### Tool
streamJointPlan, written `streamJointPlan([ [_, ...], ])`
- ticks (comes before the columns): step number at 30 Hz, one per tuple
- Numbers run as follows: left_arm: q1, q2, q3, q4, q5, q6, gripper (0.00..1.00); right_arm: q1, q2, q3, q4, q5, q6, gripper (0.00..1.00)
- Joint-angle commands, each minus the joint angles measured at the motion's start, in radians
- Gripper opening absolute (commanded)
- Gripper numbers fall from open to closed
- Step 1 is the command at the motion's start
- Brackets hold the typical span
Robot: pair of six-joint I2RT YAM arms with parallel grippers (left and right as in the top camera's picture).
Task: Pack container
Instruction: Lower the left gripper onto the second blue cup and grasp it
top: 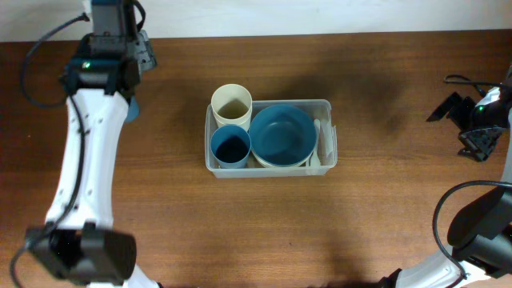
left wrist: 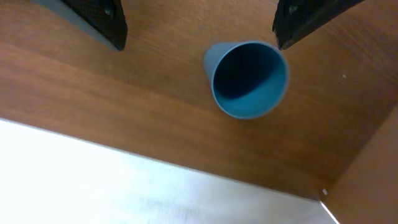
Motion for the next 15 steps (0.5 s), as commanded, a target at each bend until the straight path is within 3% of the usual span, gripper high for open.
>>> streamJointPlan([
  [1,0.019,0.074,0.000,0.016,-0.013,-0.013,0.77,-0.003,-0.018,0.010,0.000,0.013,0.008,0.99],
  [15,0.084,0.192,0.000,0.047,-0.005,-0.013,0.76,-0.003,-0.018,0.010,0.000,0.013,0.008,0.99],
])
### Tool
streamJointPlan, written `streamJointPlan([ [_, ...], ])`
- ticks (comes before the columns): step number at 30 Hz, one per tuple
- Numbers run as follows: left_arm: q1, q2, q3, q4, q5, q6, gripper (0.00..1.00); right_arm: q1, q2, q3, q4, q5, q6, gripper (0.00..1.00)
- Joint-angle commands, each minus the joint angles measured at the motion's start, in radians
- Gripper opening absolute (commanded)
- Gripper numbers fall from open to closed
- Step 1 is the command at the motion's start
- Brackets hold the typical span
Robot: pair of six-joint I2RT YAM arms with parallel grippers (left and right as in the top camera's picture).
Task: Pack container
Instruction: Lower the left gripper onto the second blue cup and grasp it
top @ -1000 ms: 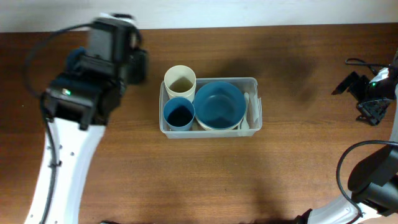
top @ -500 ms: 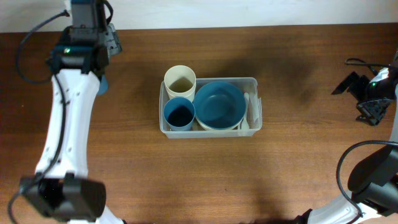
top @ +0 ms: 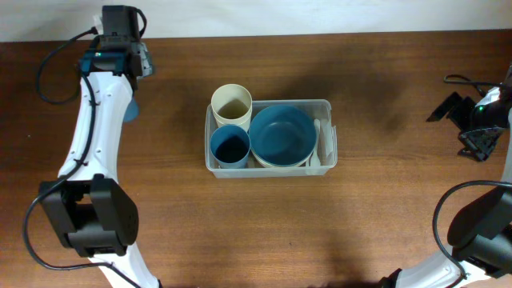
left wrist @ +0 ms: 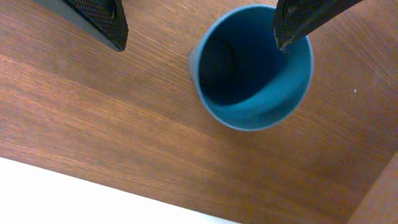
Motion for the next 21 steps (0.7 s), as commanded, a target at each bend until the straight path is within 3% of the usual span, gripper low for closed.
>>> streamJointPlan([
  [1,0.021,0.033,0.000,0.002,-0.002,-0.010,0.76,-0.003,-0.018,0.010,0.000,0.013,0.008,0.99],
  [17,0.038,0.160,0.000,-0.005,0.035,-0.010,0.76,-0.003,-0.018,0.010,0.000,0.013,0.008,0.99],
  [21,0.038,0.164,0.000,-0.006,0.035,-0.010,0.65,-0.003,-0.018,0.010,0.000,0.013,0.008,0.99],
])
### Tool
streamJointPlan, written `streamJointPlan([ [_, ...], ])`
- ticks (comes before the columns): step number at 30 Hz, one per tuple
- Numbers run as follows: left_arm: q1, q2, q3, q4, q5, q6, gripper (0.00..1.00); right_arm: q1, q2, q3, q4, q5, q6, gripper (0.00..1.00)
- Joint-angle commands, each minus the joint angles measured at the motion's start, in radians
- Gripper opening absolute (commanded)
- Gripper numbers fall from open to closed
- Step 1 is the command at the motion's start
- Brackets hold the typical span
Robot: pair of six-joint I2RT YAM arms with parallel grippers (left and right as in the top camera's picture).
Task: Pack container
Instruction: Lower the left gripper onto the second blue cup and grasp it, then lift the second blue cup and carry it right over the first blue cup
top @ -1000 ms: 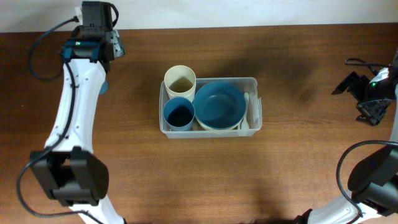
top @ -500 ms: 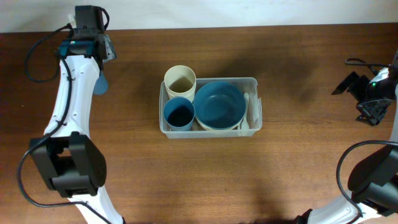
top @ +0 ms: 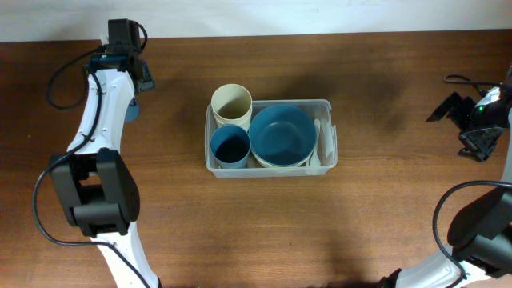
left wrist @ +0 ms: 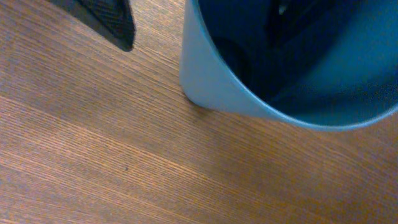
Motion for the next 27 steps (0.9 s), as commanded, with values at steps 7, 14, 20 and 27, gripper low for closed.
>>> streamJointPlan([
  [7,0.006,0.014,0.000,-0.022,0.009,-0.006,0.28,-0.003,-0.018,0.010,0.000,0.013,0.007,0.99],
  [14,0.006,0.014,0.000,-0.040,0.048,-0.006,0.02,-0.003,-0.018,0.010,0.000,0.013,0.007,0.99],
  [20,0.006,0.014,0.000,-0.094,0.139,-0.006,0.01,-0.003,-0.018,0.010,0.000,0.013,0.007,0.99],
  [27,0.006,-0.007,0.026,-0.188,0.304,-0.006,0.02,-0.003,-0.018,0.010,0.000,0.013,0.007,0.99],
])
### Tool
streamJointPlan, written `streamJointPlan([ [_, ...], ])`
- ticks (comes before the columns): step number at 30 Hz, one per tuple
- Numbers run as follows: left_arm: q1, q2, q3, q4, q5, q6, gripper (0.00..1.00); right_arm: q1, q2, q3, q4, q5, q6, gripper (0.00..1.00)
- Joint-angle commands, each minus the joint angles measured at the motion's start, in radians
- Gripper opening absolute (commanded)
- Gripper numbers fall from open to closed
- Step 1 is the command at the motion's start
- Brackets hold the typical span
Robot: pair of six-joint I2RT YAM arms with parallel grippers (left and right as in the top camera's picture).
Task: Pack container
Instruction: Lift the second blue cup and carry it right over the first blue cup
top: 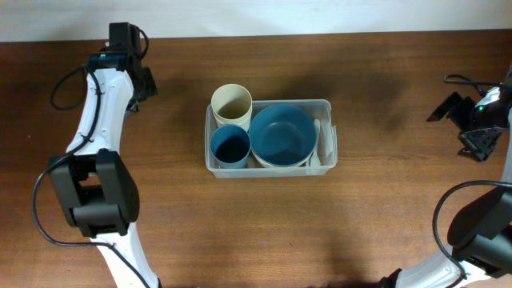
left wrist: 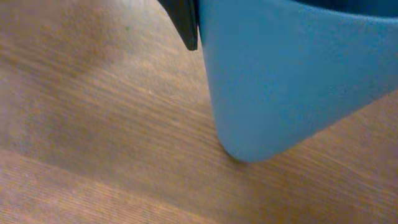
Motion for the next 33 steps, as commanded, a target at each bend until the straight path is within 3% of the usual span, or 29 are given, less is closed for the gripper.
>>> streamJointPlan([
  [1,0.004,-0.014,0.023,-0.061,0.189,-0.006,0.02,-0.003,-0.018,0.010,0.000,0.013,0.008,0.99],
  [8,0.001,-0.078,0.219,-0.342,0.336,0.064,0.02,-0.003,-0.018,0.010,0.000,0.013,0.008,0.99],
  [15,-0.048,-0.200,0.439,-0.606,0.323,0.182,0.02,-0.003,-0.018,0.010,0.000,0.013,0.008,0.99],
  [26,-0.269,-0.468,0.515,-0.676,0.285,0.200,0.01,-0.003,-0.018,0.010,0.000,0.013,0.008,0.99],
  [33,-0.473,-0.498,0.506,-0.716,0.281,0.269,0.02,-0.003,-0.018,0.010,0.000,0.013,0.008,0.99],
])
